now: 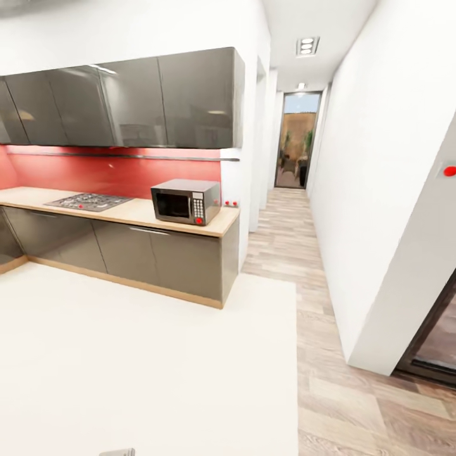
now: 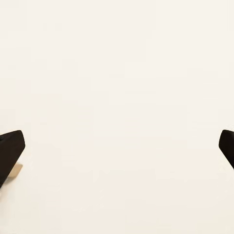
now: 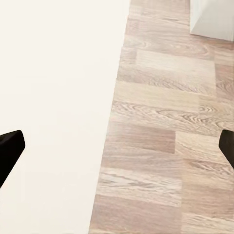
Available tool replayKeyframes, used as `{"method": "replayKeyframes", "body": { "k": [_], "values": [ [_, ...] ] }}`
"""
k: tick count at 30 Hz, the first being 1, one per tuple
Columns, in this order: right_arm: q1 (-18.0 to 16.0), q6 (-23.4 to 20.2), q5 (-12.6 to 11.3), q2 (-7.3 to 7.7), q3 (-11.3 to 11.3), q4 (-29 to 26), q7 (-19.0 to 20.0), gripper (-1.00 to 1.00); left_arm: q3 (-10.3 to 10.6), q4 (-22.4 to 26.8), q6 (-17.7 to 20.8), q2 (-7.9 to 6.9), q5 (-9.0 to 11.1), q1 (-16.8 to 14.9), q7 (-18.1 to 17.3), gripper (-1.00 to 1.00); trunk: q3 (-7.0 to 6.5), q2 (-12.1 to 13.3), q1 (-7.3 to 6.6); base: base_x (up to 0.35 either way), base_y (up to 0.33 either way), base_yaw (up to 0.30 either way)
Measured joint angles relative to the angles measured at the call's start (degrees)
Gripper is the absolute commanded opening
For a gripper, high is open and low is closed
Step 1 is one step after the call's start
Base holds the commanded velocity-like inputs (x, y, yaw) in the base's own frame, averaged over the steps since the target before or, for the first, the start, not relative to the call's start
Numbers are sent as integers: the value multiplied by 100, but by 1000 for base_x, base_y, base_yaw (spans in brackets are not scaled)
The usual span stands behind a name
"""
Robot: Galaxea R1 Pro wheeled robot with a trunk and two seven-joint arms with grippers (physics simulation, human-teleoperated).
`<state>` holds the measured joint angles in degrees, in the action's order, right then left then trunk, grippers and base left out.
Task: Set up a coffee station on the kitchen countertop: keep the coffee maker on the countertop, move the bottle of coffee from the kitchen shelf to the counter next to the coffee maker, place a paper coffee filter on top of the coffee maker, put the saucer next to the coffee maker with the coffee cup on the saucer, and place the electric kettle next to the coffee maker.
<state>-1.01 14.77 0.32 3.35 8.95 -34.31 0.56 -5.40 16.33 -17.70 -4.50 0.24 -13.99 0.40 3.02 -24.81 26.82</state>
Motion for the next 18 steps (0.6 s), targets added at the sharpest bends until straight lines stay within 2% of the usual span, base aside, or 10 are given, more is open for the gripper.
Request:
{"method": "replayKeyframes", "body": {
  "k": [18],
  "values": [
    [2, 6, 0, 0, 0, 0, 0, 100, -6, 5, -3, -8, -1, 0, 0, 100, 47, 0, 0, 339, 0, 275]
  ]
}}
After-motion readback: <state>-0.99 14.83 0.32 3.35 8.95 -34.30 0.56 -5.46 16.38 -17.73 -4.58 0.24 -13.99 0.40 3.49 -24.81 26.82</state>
